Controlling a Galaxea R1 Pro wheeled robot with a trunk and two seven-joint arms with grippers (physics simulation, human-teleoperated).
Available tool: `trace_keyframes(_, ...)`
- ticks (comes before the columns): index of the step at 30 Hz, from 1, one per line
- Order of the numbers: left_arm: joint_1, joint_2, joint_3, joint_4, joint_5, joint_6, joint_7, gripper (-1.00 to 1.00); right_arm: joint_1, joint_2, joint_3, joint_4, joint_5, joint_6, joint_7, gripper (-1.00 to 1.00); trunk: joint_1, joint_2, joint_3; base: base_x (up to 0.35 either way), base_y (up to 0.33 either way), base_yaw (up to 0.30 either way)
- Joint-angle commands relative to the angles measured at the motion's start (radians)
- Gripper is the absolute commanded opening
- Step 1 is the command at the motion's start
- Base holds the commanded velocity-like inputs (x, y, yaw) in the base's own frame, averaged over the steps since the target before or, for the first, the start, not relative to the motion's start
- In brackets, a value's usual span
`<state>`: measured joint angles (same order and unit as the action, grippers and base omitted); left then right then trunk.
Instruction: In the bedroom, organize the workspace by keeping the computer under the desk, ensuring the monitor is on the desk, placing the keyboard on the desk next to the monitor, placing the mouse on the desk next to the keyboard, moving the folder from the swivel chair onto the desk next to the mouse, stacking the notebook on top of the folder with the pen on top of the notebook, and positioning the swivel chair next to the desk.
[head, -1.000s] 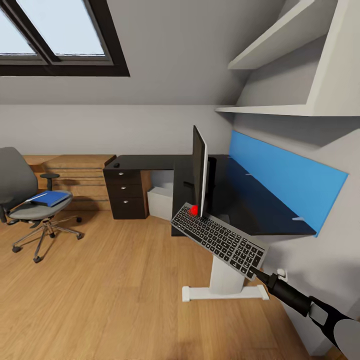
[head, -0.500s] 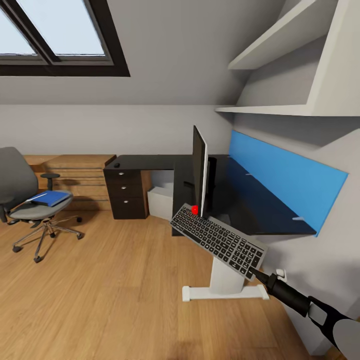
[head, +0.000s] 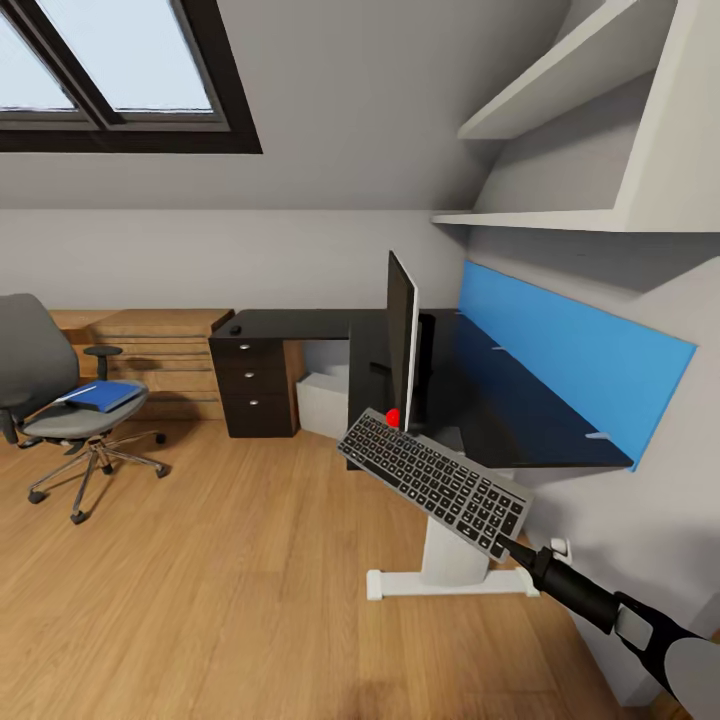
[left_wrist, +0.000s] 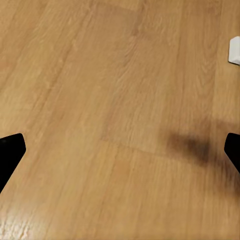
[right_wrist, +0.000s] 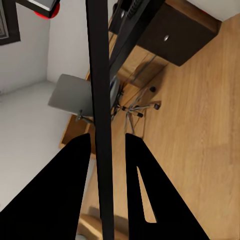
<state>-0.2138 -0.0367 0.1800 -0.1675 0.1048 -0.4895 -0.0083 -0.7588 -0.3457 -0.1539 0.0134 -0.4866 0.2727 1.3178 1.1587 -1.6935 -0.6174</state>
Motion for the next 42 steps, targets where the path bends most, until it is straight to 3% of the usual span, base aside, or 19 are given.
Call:
trace_keyframes(1, 0.0, 0.0, -0.003, 0.001, 0.01, -0.003, -0.001, 1.0, -0.001, 0.0, 0.003, 0.001, 0.005, 0.012, 0.003, -1.0, 0.0, 0.0, -0.001, 0.0, 0.0, 0.0)
trace_keyframes(16, 0.0, 0.0, -0.002, 0.0, 0.01, -0.003, -0.001, 1.0, -0.001, 0.005, 0.028, -0.002, 0.025, 0.034, 0.004, -1.0, 0.0, 0.0, -0.001, -0.066, 0.052, 0.0)
trace_keyframes(23, 0.0, 0.0, -0.002, 0.0, 0.01, -0.003, -0.001, 1.0, -0.001, 0.037, 0.055, -0.005, 0.038, 0.033, 0.005, -1.0, 0.0, 0.0, -0.001, -0.263, 0.205, 0.0)
trace_keyframes(42, 0.0, 0.0, -0.003, 0.0, 0.009, -0.001, -0.002, 1.0, -0.001, 0.058, 0.064, -0.002, 0.042, -0.003, -0.006, -1.0, 0.0, 0.0, -0.001, -0.207, 0.155, 0.0)
